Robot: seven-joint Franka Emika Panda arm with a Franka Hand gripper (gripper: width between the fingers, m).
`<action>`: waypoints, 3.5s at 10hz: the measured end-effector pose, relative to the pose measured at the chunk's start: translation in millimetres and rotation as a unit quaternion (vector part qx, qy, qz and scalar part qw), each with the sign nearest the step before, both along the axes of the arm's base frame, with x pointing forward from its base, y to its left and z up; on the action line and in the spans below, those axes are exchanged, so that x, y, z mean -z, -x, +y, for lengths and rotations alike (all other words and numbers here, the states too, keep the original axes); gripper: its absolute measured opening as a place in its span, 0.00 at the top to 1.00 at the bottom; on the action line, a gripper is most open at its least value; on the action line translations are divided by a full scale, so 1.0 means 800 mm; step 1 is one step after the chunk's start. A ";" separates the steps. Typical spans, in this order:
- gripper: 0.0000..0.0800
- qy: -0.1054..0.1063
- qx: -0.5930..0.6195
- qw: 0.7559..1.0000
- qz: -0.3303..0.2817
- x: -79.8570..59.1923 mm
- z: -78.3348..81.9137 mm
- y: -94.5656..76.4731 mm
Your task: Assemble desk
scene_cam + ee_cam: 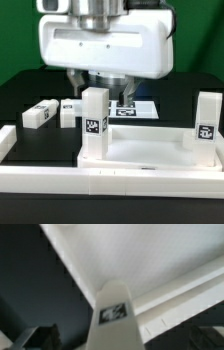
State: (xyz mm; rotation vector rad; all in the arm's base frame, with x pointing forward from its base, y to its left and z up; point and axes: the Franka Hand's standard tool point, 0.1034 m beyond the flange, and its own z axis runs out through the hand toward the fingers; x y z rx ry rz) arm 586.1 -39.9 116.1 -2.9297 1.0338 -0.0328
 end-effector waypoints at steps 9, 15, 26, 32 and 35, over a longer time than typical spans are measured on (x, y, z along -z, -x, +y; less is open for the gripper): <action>0.19 -0.005 0.026 1.000 0.004 0.010 0.044 0.007; 0.19 -0.008 0.082 0.997 -0.001 0.023 0.052 0.025; 0.19 -0.048 0.439 0.897 0.026 0.045 0.065 0.043; 0.19 -0.019 0.475 0.877 0.067 0.106 0.066 0.095; 0.19 -0.003 0.469 0.880 0.081 0.134 0.069 0.105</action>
Offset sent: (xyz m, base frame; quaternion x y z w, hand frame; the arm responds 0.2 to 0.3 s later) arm 0.0065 0.0262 -0.0150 -0.0175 0.0335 -0.0183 0.9991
